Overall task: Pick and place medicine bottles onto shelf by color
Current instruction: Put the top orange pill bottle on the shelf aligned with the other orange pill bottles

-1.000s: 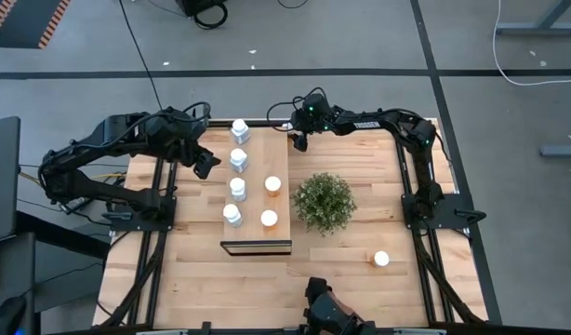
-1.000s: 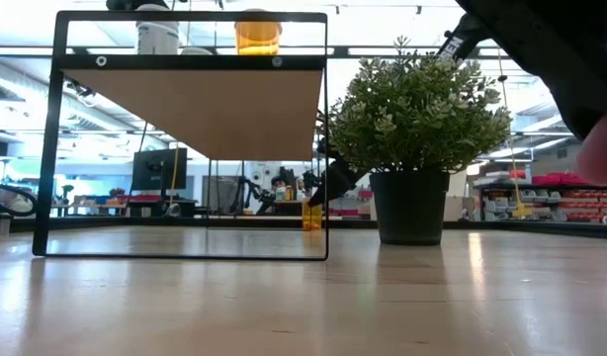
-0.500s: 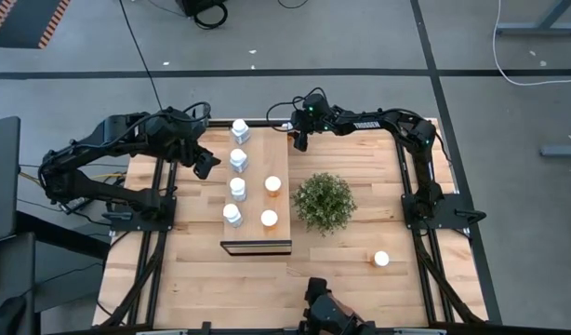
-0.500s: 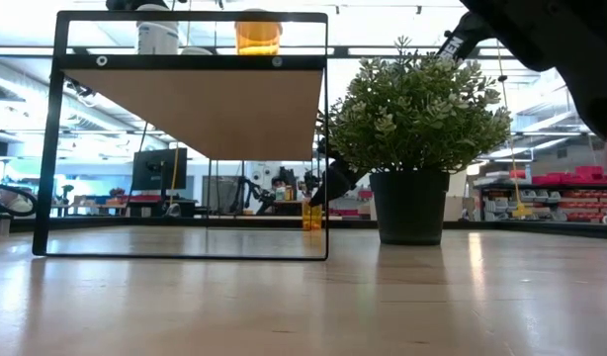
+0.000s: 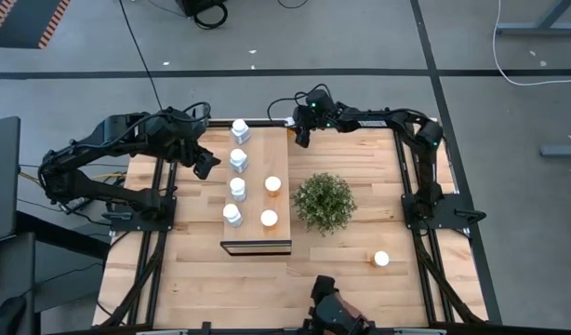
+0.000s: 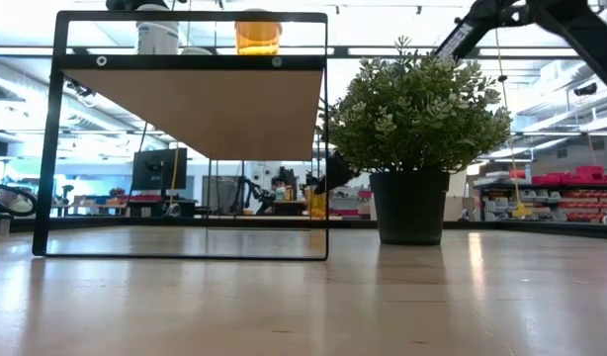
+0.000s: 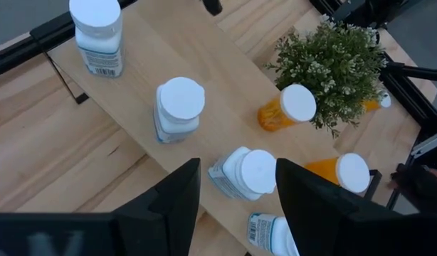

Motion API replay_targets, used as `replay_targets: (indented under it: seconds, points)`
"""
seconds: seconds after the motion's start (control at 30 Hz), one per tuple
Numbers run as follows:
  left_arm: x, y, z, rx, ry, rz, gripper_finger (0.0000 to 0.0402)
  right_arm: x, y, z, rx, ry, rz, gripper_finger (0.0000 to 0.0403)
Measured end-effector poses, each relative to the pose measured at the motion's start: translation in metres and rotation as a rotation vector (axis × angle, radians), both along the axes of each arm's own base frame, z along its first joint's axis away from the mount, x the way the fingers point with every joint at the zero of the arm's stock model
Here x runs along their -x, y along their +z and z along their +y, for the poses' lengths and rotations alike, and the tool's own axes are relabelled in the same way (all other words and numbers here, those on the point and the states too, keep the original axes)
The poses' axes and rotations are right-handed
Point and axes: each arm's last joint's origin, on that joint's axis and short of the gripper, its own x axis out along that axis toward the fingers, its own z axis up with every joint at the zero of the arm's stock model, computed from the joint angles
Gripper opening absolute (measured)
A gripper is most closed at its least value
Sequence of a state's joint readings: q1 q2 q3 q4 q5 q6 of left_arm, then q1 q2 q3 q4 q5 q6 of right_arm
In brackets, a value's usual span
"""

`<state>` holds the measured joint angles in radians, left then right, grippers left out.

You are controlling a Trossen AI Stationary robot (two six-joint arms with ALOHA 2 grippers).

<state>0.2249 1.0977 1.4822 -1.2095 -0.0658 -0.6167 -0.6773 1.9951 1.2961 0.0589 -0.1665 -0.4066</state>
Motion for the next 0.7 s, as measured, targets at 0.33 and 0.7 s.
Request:
replay_targets:
  seconds: [0.33, 0.7]
  points:
    - [0.000, 0.000, 0.000, -0.018, -0.019, 0.006, 0.0190, 0.027, 0.061, 0.027, -0.063, -0.117, 0.049, 0.0217]
    - [0.000, 0.000, 0.001, -0.054, -0.031, 0.011, 0.0190, 0.057, 0.153, 0.096, -0.109, -0.176, -0.127, 0.0218]
